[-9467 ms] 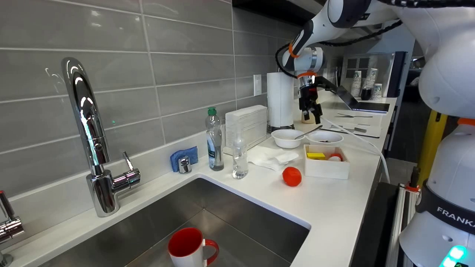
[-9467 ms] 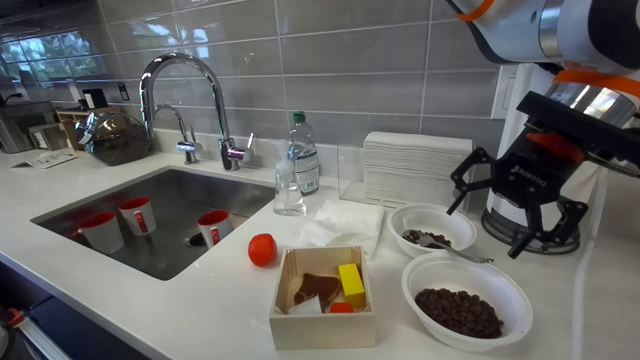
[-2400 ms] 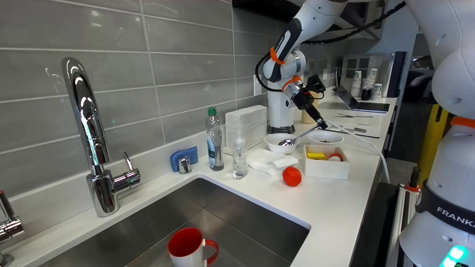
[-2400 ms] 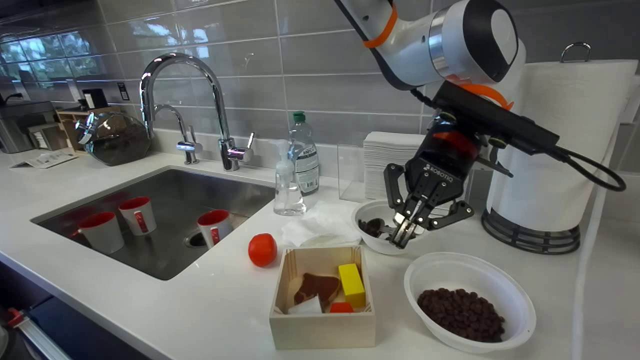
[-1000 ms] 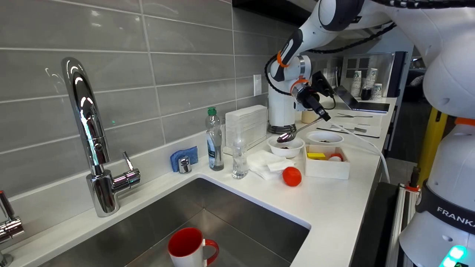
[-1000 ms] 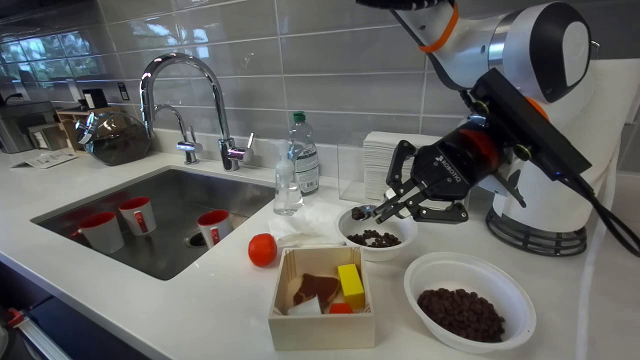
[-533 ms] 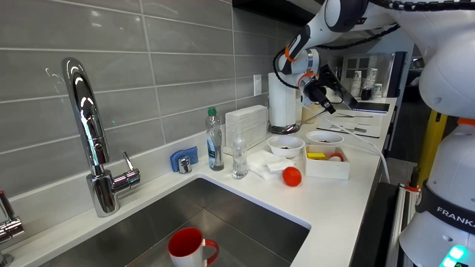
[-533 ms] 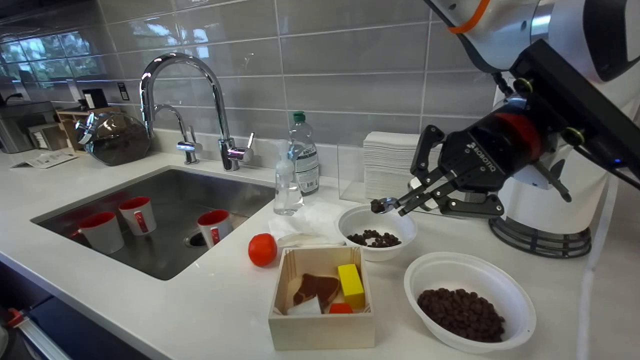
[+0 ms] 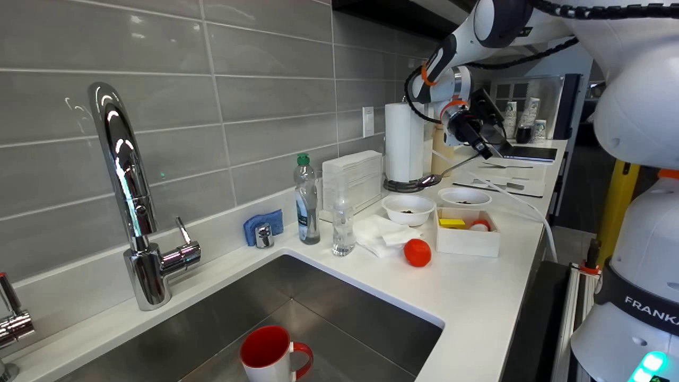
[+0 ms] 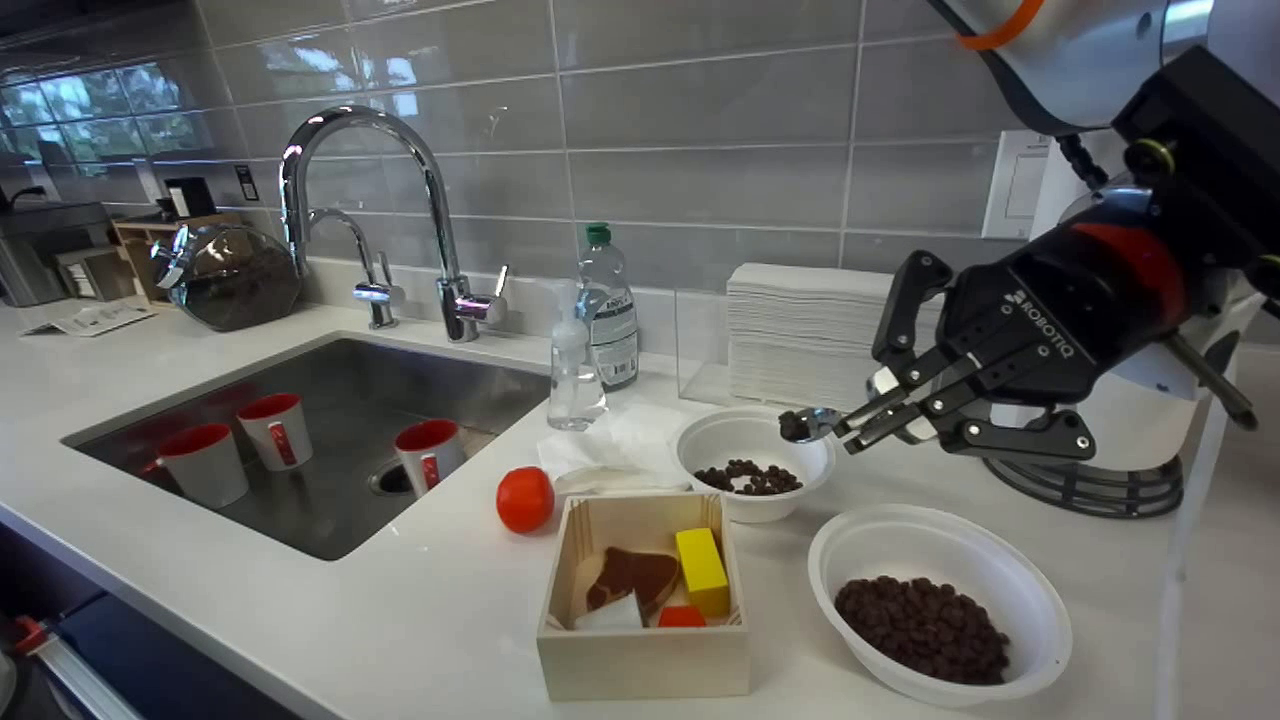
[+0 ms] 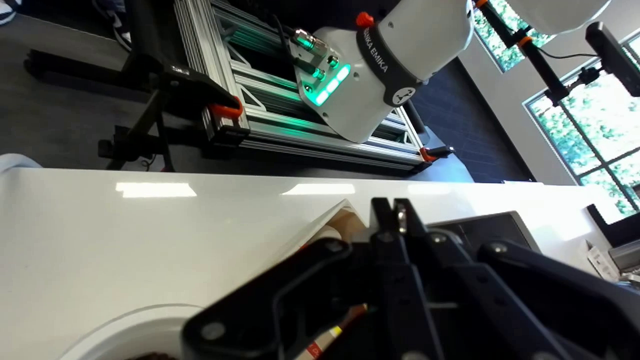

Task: Use the spoon to move some of the brown objects to the other bowl

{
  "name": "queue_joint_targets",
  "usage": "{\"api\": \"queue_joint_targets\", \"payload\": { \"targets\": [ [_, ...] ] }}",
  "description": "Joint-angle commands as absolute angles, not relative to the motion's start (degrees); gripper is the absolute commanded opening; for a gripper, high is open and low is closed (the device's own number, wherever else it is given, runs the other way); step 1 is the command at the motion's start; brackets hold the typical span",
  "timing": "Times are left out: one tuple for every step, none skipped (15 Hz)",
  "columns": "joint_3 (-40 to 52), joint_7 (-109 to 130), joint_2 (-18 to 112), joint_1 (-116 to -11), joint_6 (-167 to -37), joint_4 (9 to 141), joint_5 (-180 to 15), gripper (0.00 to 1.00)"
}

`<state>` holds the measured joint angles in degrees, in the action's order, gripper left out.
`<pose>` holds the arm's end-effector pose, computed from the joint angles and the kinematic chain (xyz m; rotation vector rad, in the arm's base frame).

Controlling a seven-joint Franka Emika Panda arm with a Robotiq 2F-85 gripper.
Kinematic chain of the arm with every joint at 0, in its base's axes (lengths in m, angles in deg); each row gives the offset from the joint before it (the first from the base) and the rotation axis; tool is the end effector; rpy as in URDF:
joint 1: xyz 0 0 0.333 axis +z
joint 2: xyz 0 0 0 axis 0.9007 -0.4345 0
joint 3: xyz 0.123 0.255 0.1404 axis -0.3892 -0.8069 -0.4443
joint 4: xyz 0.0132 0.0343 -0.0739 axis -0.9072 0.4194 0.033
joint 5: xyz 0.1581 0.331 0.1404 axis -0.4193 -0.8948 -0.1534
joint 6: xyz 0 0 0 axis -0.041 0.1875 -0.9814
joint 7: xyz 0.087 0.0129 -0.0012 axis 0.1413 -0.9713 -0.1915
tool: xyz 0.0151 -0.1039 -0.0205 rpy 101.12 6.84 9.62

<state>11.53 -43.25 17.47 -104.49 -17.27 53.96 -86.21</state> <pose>0.4062 -0.4400 0.2691 -2.1238 0.0320 1.0158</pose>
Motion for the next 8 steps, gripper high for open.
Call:
{"api": "queue_joint_targets", "payload": {
  "targets": [
    [11.13, -42.63, 15.74, -106.03, -15.05, 51.1, -85.25, 0.01],
    [11.37, -42.01, 15.82, -106.35, -15.51, 51.33, -85.22, 0.01],
    [11.45, -41.69, 15.72, -106.76, -15.47, 51.21, -85.2, 0.01],
    [11.51, -41.35, 15.7, -107.17, -15.55, 51.18, -85.18, 0.01],
    [11.63, -40.86, 15.74, -107.6, -15.79, 51.21, -85.2, 0.01],
    [11.68, -40.68, 15.71, -108.1, -15.75, 51.08, -85.21, 0.01],
    [11.72, -40.38, 15.66, -108.51, -15.74, 50.94, -85.17, 0.01],
    [11.7, -40.16, 15.61, -108.97, -15.74, 50.81, -85.13, 0.01]
  ]
}}
